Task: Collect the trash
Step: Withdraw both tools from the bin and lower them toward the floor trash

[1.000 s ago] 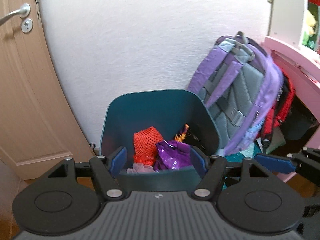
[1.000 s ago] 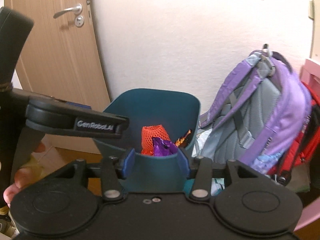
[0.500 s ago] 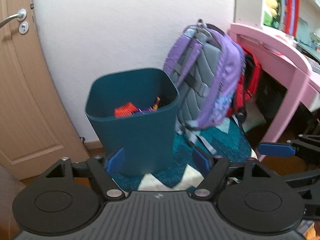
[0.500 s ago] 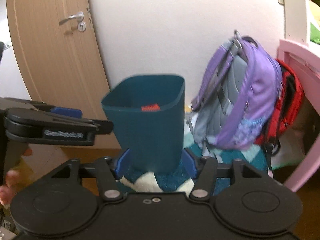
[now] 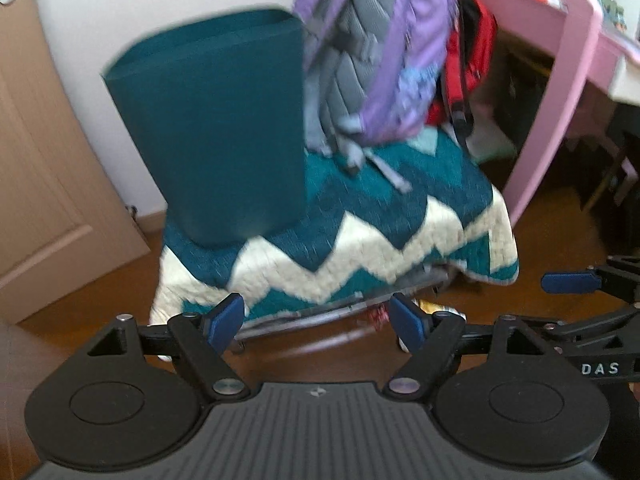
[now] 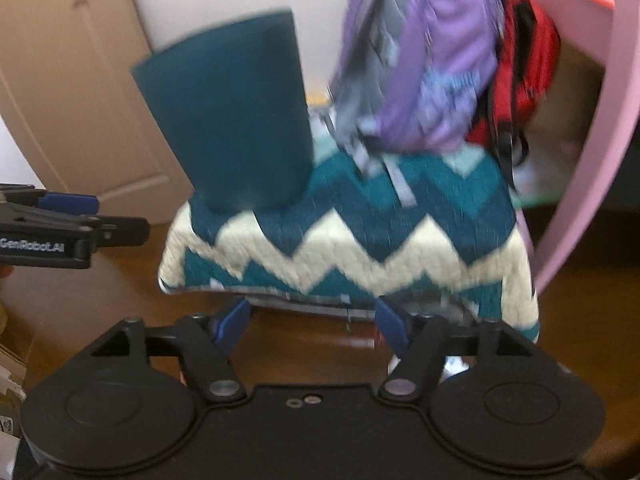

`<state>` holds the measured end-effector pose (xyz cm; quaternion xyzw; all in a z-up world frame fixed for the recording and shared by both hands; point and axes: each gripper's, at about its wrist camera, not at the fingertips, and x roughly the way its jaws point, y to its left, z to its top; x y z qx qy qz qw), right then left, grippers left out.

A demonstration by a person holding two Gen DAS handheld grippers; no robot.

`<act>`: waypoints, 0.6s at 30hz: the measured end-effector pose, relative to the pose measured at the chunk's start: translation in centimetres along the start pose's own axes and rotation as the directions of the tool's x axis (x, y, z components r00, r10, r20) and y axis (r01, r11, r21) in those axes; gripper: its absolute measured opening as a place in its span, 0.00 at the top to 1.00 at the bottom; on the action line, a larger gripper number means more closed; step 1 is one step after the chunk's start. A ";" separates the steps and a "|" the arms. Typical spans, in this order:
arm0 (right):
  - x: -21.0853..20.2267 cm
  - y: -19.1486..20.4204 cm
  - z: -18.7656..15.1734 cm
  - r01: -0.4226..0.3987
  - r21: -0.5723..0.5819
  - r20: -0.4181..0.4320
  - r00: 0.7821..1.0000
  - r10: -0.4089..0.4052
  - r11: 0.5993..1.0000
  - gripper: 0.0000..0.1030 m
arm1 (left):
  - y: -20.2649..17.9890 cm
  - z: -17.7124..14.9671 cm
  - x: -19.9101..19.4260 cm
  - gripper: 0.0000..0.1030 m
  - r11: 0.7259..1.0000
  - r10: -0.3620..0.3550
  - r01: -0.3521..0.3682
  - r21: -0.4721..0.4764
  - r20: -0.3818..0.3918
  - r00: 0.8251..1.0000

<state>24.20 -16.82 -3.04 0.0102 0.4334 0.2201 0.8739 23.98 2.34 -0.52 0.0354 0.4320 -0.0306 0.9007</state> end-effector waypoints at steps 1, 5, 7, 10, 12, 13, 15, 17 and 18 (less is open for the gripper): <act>0.0 0.0 0.0 0.000 0.000 0.000 1.000 0.000 1.000 0.23 | -0.2 -0.7 0.9 0.20 1.000 -0.014 0.014 -0.001 -0.015 1.000; 4.5 -2.0 -3.1 0.012 0.063 -0.097 0.995 -0.005 0.998 0.17 | -0.9 -2.9 4.8 0.19 0.998 -0.066 0.066 -0.004 -0.092 0.994; 6.5 -2.8 -4.2 0.025 0.077 -0.137 0.990 -0.015 0.997 0.16 | -1.3 -3.9 6.6 0.19 0.997 -0.072 0.073 0.008 -0.119 0.990; 9.2 -3.9 -5.4 0.046 0.098 -0.185 0.982 -0.027 0.994 0.15 | -1.9 -5.3 9.5 0.08 0.996 -0.080 0.086 0.030 -0.161 0.984; 11.0 -4.8 -6.0 0.061 0.118 -0.218 0.975 -0.034 0.991 0.15 | -2.3 -6.1 11.4 0.02 0.994 -0.088 0.098 0.049 -0.180 0.980; 12.0 -5.2 -6.3 0.069 0.125 -0.234 0.972 -0.038 0.990 0.15 | -2.6 -6.5 12.3 0.02 0.993 -0.091 0.105 0.061 -0.194 0.977; 14.0 -6.2 -6.9 0.084 0.133 -0.271 0.961 -0.046 0.988 0.15 | -3.2 -7.3 14.7 0.02 0.987 -0.107 0.132 0.093 -0.237 0.965; 16.2 -7.0 -7.5 0.098 0.136 -0.306 0.951 -0.053 0.986 0.15 | -3.9 -8.1 16.7 0.02 0.980 -0.123 0.161 0.121 -0.272 0.954; 17.3 -7.5 -7.8 0.104 0.139 -0.325 0.944 -0.054 0.985 0.15 | -4.3 -8.6 17.8 0.02 0.973 -0.136 0.183 0.140 -0.294 0.946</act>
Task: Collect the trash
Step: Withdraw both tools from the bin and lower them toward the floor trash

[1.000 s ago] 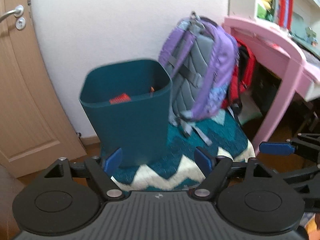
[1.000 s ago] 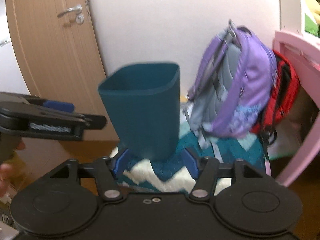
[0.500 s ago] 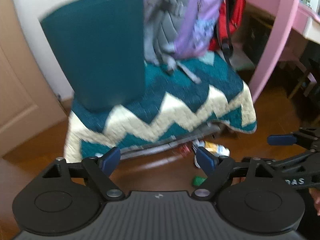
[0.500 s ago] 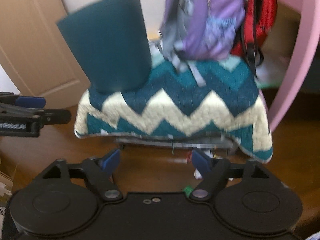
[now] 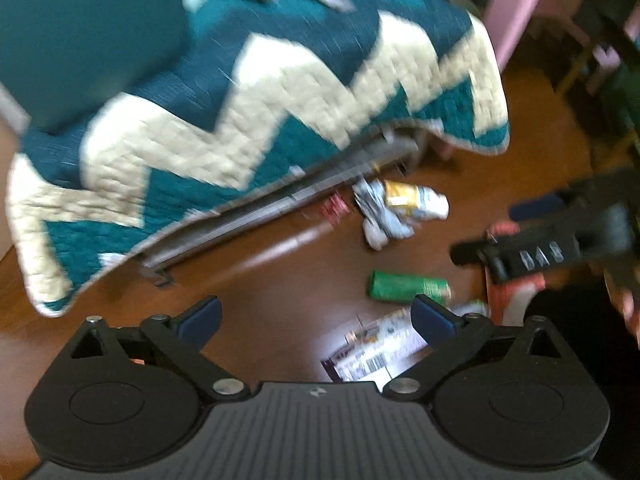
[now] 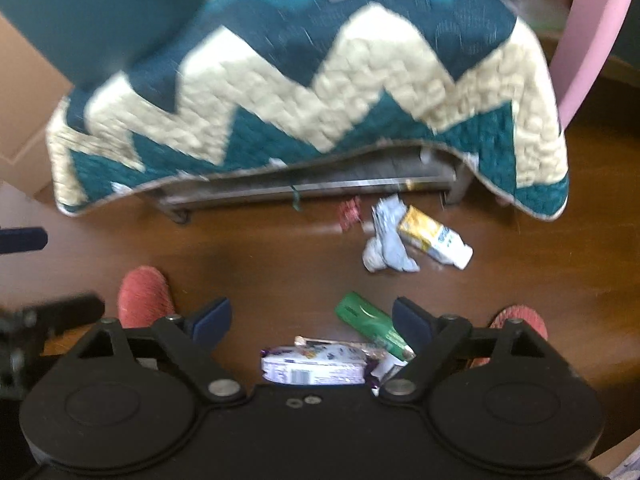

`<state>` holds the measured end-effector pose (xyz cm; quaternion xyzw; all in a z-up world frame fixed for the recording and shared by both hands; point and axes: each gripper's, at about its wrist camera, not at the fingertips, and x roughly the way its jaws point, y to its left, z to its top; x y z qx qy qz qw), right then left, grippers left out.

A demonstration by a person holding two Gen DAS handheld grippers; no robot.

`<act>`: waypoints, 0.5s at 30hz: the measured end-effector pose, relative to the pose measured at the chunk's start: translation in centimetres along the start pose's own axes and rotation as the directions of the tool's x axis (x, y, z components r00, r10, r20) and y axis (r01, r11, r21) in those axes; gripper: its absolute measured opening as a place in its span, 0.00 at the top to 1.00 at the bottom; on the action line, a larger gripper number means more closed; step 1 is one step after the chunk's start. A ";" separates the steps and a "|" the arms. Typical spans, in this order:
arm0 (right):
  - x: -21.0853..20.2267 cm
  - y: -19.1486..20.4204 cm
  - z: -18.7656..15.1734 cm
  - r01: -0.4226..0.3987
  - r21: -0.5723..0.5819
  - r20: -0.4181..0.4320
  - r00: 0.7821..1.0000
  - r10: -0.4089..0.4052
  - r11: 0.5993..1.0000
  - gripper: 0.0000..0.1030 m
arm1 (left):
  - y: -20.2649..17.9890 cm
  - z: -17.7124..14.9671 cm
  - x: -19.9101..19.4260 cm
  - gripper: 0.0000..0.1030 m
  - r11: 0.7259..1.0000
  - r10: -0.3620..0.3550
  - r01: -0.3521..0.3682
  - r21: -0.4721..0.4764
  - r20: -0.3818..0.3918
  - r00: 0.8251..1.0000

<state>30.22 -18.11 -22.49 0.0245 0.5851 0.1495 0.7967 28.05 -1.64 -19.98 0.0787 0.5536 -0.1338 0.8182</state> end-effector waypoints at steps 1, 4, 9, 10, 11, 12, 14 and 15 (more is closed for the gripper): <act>1.2 -0.4 0.2 0.004 0.007 -0.021 1.000 -0.004 1.000 0.15 | -0.2 -0.1 1.1 0.02 1.000 -0.013 0.014 0.020 -0.015 1.000; 4.8 -1.4 0.5 0.015 0.023 -0.081 0.997 -0.013 1.000 0.15 | -1.1 -0.3 4.3 0.02 0.995 -0.048 0.053 0.085 -0.059 0.997; 10.5 -2.6 0.9 0.028 0.029 -0.182 0.983 -0.022 0.999 0.15 | -3.2 -0.9 9.6 0.02 0.968 -0.083 0.109 0.225 -0.121 0.989; 11.6 -2.8 0.9 0.024 0.029 -0.202 0.979 -0.017 0.999 0.15 | -3.7 -1.2 10.8 0.02 0.961 -0.084 0.117 0.250 -0.137 0.987; 12.8 -3.0 0.8 0.022 0.028 -0.224 0.975 -0.015 0.999 0.15 | -4.2 -1.6 12.0 0.02 0.953 -0.084 0.124 0.276 -0.151 0.985; 13.8 -3.2 0.8 0.025 0.029 -0.243 0.970 -0.017 0.999 0.15 | -4.7 -2.0 13.0 0.02 0.946 -0.081 0.126 0.298 -0.161 0.984; 16.0 -3.7 0.7 0.036 0.032 -0.287 0.958 -0.025 0.999 0.15 | -5.7 -2.9 15.3 0.02 0.928 -0.075 0.135 0.347 -0.180 0.981; 17.1 -3.9 0.7 0.039 0.032 -0.306 0.952 -0.027 0.999 0.15 | -6.1 -3.3 16.1 0.02 0.920 -0.070 0.134 0.367 -0.184 0.980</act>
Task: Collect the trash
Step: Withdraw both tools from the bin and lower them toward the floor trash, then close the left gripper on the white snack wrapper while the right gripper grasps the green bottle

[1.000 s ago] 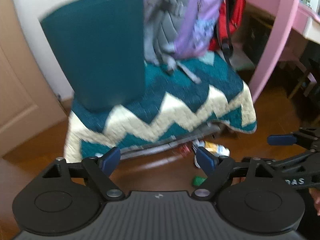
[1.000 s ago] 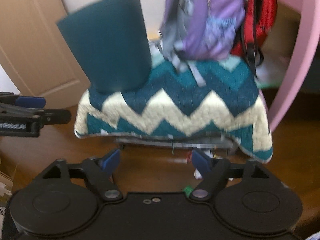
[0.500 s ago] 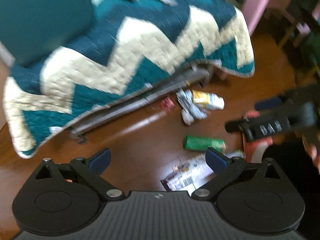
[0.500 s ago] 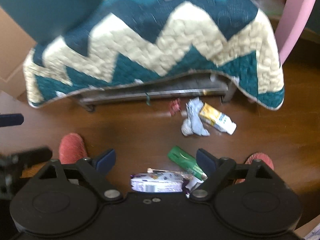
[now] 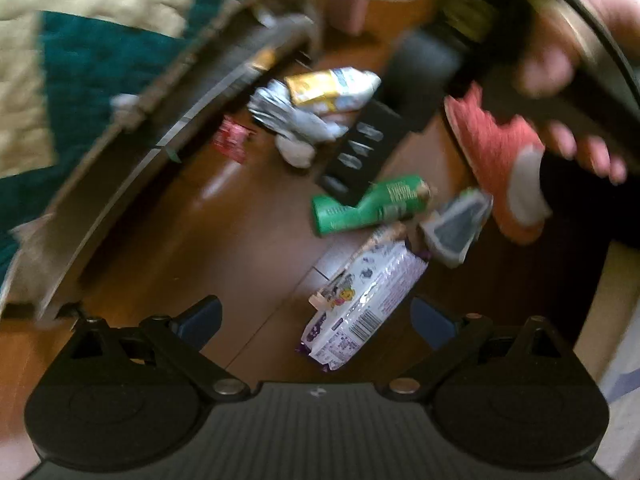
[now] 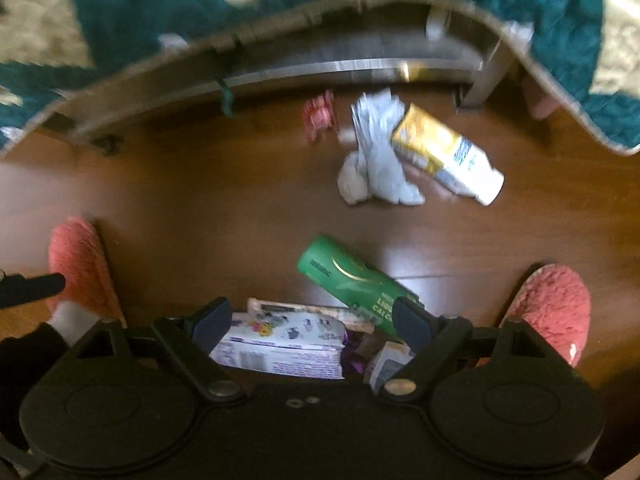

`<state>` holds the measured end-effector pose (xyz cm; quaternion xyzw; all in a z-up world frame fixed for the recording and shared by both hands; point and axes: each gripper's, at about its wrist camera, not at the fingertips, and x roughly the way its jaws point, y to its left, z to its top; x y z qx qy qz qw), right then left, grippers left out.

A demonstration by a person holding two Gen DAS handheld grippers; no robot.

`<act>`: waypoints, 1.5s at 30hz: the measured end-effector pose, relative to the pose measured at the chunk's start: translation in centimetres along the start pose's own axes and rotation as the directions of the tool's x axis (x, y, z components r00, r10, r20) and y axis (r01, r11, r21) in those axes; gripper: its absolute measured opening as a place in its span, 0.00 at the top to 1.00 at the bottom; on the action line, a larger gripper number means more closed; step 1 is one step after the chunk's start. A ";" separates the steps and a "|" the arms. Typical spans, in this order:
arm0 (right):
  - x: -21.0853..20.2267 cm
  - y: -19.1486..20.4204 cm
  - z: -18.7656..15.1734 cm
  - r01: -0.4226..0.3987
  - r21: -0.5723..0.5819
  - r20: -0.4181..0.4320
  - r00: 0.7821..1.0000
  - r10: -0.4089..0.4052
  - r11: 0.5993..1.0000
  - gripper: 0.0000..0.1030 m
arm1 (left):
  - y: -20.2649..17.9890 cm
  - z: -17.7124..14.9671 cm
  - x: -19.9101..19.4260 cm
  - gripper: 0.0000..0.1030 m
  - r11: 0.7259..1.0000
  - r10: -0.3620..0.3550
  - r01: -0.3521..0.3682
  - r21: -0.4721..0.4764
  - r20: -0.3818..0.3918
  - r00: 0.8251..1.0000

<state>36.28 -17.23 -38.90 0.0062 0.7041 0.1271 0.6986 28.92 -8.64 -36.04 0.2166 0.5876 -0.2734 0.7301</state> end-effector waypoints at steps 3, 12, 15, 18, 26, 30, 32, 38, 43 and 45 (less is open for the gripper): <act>3.0 -0.3 0.8 0.014 -0.010 -0.052 0.999 -0.015 1.000 0.15 | -1.3 -0.5 3.2 0.02 0.997 0.009 -0.008 0.072 -0.021 1.000; 10.6 -1.2 1.7 0.038 -0.091 -0.168 0.984 -0.053 0.995 0.15 | -3.9 -2.6 10.7 0.02 0.981 -0.048 0.064 0.183 -0.092 0.995; 12.4 -1.5 1.6 0.048 -0.117 -0.190 0.979 -0.069 0.992 0.17 | -4.0 -3.0 12.6 0.02 0.980 -0.042 0.061 0.192 -0.101 0.994; 13.7 -1.6 1.4 0.050 -0.139 -0.197 0.977 -0.077 0.989 0.18 | -4.2 -3.4 14.1 0.02 0.976 -0.030 0.052 0.212 -0.108 0.994; 15.6 -1.2 0.5 0.085 -0.185 -0.179 0.977 -0.119 0.979 0.32 | -4.2 -4.0 16.4 0.22 0.973 -0.021 0.048 0.225 -0.124 0.992; 15.8 -1.0 0.3 0.101 -0.206 -0.163 0.977 -0.136 0.973 0.37 | -4.4 -4.2 16.7 0.35 0.972 -0.019 0.048 0.229 -0.130 0.991; 15.8 -0.8 0.0 0.111 -0.215 -0.156 0.977 -0.146 0.970 0.39 | -4.3 -4.2 16.5 0.37 0.974 -0.031 0.061 0.220 -0.136 0.990; 14.7 0.2 -0.4 0.123 -0.242 -0.132 0.979 -0.158 0.963 0.50 | -4.7 -3.6 15.6 0.43 0.977 0.002 0.026 0.212 -0.131 0.991; 11.0 1.3 -0.5 0.116 -0.202 -0.102 0.985 -0.138 0.973 0.51 | -5.0 -2.9 13.0 0.44 0.978 0.032 -0.008 0.208 -0.111 0.993; 9.1 1.3 -0.5 0.115 -0.185 -0.079 0.988 -0.132 0.976 0.52 | -4.9 -2.5 11.5 0.44 0.982 0.023 -0.002 0.189 -0.106 0.994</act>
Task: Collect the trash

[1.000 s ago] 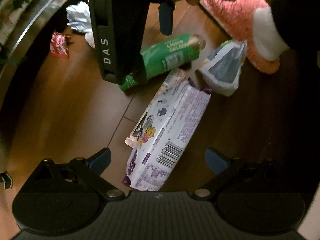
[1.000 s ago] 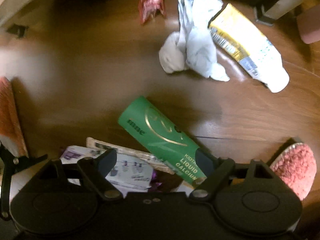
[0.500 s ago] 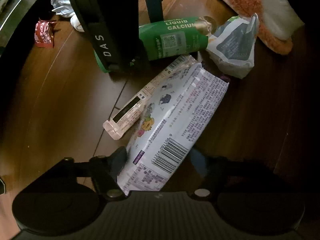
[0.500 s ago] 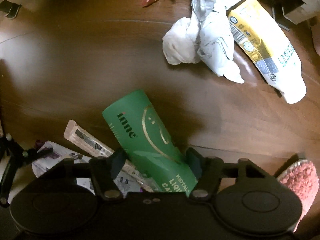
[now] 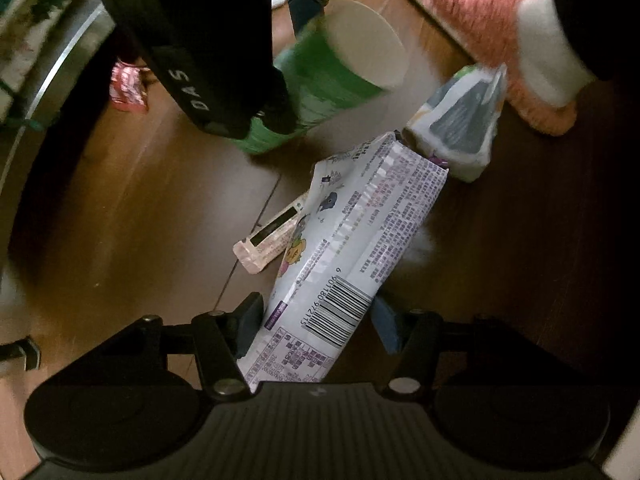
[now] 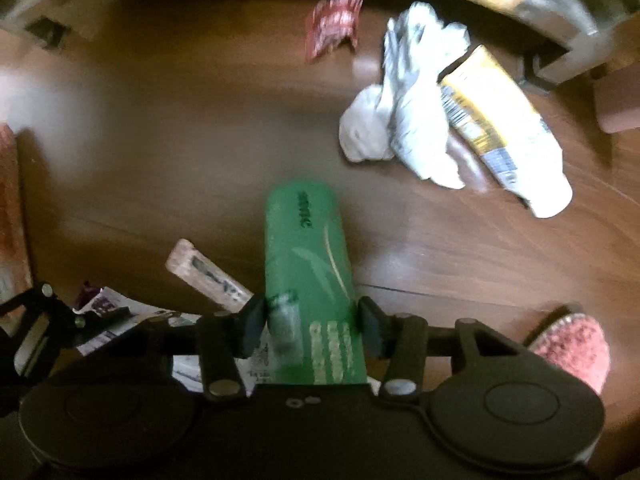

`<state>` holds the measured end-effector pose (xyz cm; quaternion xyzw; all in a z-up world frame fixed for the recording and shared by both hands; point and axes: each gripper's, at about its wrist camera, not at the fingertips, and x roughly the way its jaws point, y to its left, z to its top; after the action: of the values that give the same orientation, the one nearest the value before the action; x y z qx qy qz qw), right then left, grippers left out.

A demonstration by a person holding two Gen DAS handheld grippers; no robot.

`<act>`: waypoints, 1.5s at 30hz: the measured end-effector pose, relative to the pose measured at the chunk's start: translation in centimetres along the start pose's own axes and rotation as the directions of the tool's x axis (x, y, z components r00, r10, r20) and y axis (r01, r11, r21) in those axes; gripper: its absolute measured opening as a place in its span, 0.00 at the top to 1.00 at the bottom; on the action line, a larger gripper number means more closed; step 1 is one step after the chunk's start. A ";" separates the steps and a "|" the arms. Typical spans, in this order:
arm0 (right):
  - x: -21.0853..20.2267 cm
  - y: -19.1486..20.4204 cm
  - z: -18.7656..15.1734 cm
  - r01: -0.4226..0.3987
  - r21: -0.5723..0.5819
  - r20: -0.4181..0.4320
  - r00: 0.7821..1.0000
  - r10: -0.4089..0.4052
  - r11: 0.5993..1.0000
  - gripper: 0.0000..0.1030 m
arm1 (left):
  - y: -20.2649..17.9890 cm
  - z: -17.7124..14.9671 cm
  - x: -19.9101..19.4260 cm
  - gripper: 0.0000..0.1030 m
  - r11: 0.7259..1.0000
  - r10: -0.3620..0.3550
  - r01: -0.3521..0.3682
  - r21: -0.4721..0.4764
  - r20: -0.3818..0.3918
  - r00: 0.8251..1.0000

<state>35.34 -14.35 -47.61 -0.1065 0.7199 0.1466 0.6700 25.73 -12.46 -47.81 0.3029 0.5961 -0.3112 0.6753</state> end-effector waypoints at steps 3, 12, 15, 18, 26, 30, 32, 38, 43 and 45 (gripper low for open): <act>-2.9 -0.2 -0.2 -0.013 0.057 0.025 1.000 0.012 0.998 0.52 | -0.1 -0.5 -2.6 0.44 1.000 0.009 -0.009 -0.021 0.003 1.000; -13.7 -2.1 -3.2 -0.188 0.262 0.212 0.968 0.134 0.947 0.52 | 2.3 -2.0 -11.8 0.44 0.970 0.070 -0.068 -0.233 0.000 0.998; -18.3 -2.3 -4.6 -0.237 0.260 0.308 0.939 0.153 0.936 0.52 | 4.1 -2.6 -16.2 0.44 0.925 0.080 -0.059 -0.374 0.041 0.996; -23.3 -2.5 -6.2 -0.280 0.248 0.408 0.898 0.162 0.927 0.52 | 5.3 -3.1 -21.0 0.44 0.885 0.130 -0.064 -0.461 0.115 0.985; -34.6 -2.4 -10.3 -0.368 0.191 0.629 0.758 0.174 0.910 0.52 | 6.9 -5.1 -32.9 0.44 0.745 0.278 -0.013 -0.666 0.293 0.915; -39.7 -1.7 -12.0 -0.392 0.146 0.711 0.680 0.179 0.908 0.52 | 7.7 -6.1 -38.3 0.45 0.696 0.351 0.016 -0.718 0.359 0.865; -41.8 -1.3 -12.6 -0.398 0.119 0.750 0.637 0.180 0.910 0.52 | 7.9 -6.6 -41.1 0.45 0.673 0.392 0.027 -0.739 0.387 0.835; -48.4 0.4 -13.6 -0.406 0.034 0.835 0.514 0.197 0.913 0.53 | 10.0 -8.4 -47.9 0.49 0.608 0.481 0.089 -0.789 0.455 0.749; -52.5 2.0 -13.3 -0.393 -0.020 0.870 0.446 0.210 0.919 0.52 | 11.5 -9.5 -52.0 0.55 0.565 0.531 0.136 -0.814 0.484 0.695; -53.1 2.3 -13.2 -0.390 -0.030 0.874 0.436 0.213 0.920 0.53 | 12.3 -10.0 -53.8 0.62 0.554 0.551 0.159 -0.817 0.503 0.666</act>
<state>26.43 -19.16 6.23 0.1714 0.3036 0.2330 0.9078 24.05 6.18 5.07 -0.1156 0.3129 -0.0086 0.9427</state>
